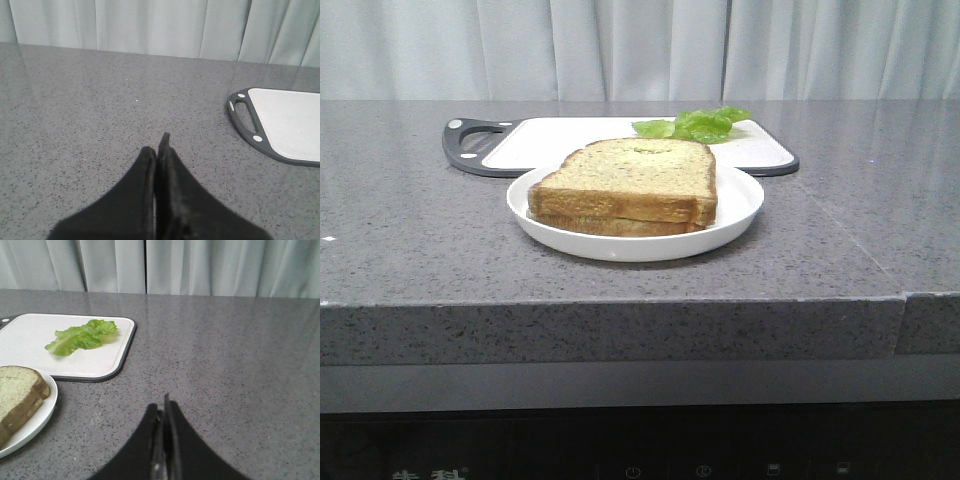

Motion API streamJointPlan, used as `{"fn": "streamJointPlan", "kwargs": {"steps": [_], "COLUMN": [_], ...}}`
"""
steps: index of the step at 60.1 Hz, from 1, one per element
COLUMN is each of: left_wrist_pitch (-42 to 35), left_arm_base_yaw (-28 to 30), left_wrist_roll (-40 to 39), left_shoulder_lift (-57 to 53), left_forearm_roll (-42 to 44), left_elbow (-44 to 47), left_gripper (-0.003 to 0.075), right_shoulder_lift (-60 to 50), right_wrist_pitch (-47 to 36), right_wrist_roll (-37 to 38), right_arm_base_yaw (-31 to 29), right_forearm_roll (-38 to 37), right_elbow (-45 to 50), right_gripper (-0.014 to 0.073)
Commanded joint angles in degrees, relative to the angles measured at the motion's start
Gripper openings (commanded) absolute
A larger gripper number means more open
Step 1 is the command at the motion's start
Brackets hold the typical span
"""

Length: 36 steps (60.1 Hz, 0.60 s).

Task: Left arm grabs bread, right arm adds lettuce

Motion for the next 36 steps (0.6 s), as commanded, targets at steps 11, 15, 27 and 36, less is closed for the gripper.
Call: {"fn": "streamJointPlan", "kwargs": {"steps": [11,15,27,36], "left_wrist_pitch": [-5.0,-6.2,-5.0,1.0], "left_arm_base_yaw": [-0.3,-0.3,-0.6,-4.2], "left_wrist_roll": [-0.6,-0.6,-0.6,4.2], "left_shoulder_lift": [0.7,1.1,4.0,11.5], "left_forearm_roll": [0.0,0.0,-10.1,-14.6], "left_elbow": [-2.1,-2.1,-3.1,-8.6], "left_gripper": [0.0491,0.0616,0.0680,0.0680], "right_shoulder_lift": [0.9,0.9,0.9,0.9], "right_wrist_pitch": [-4.3,-4.3,-4.3,-4.0], "right_wrist_roll": [-0.4,-0.4,-0.4,-0.4], "right_arm_base_yaw": [-0.5,-0.5,-0.5,-0.5], "right_forearm_roll": [-0.6,-0.6,-0.6,-0.6], "right_elbow": [-2.1,-2.1,-2.1,-2.1], "right_gripper": [0.0404,0.0488,0.0520,0.0520]}}
